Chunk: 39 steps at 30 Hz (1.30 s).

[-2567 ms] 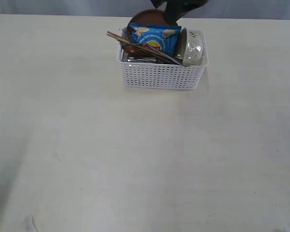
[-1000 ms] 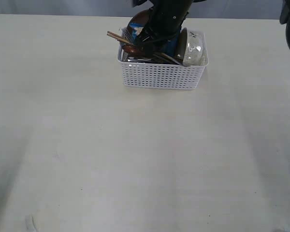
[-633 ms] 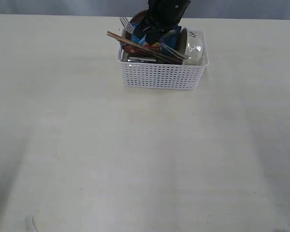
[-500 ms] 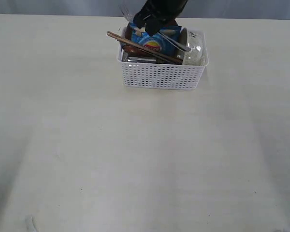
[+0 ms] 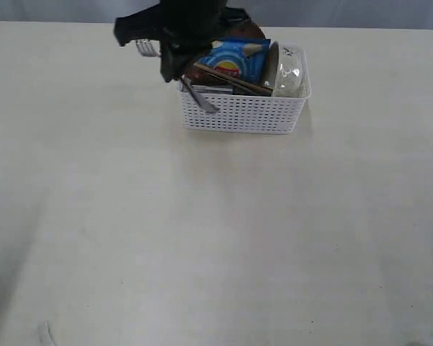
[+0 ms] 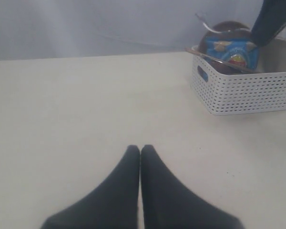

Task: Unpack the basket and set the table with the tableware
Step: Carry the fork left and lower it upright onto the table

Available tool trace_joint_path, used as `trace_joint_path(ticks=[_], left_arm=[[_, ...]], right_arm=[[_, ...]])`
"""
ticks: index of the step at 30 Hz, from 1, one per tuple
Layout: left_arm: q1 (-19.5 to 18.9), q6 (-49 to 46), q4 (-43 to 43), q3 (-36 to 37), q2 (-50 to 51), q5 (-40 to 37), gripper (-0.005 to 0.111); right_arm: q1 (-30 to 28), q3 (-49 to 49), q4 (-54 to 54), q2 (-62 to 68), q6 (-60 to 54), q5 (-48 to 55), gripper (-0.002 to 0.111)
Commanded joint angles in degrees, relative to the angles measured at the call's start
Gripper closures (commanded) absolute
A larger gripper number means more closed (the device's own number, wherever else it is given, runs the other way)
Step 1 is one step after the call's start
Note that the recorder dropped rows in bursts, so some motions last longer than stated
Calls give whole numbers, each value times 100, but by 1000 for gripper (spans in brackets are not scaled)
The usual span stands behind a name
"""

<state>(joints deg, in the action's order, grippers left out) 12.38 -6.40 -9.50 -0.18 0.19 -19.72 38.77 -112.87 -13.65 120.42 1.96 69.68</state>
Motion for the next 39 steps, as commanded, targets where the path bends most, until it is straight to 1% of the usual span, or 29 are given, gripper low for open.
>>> trace_joint_path(ticks=[1,3,6,7,11,23,30,36,39], left_arm=[[33,-5,25,18,-19,10,107],[33,-5,25,18,-19,10,107],[33,-5,25,18,-19,10,107],[33,-5,25,18,-19,10,107],[33,-5,25,18,-19,10,107],[33,-5,25,18,-19,10,107],[33,-5,25,18,-19,10,107],[33,-5,25,18,-19,10,107],[33,-5,25,18,-19,10,107]], right_arm=[[609,52,31,-77,885,-266,109],[884,181,199,-77,1141,-488,109],[1274,504,995,-51,2021,-947,109],[1400,657,1365,-19,2529,-1161,109],[1533,975,1809,206,3673,-1632,109],[1601,1039,1829,1066,4661,-1798,109],[1677,1039,2363,1203,5270,-2085,109],[1664,1039,2884,1238,5415,-1984,109],[1664,1039,2915,1265,5427,-1981,109]])
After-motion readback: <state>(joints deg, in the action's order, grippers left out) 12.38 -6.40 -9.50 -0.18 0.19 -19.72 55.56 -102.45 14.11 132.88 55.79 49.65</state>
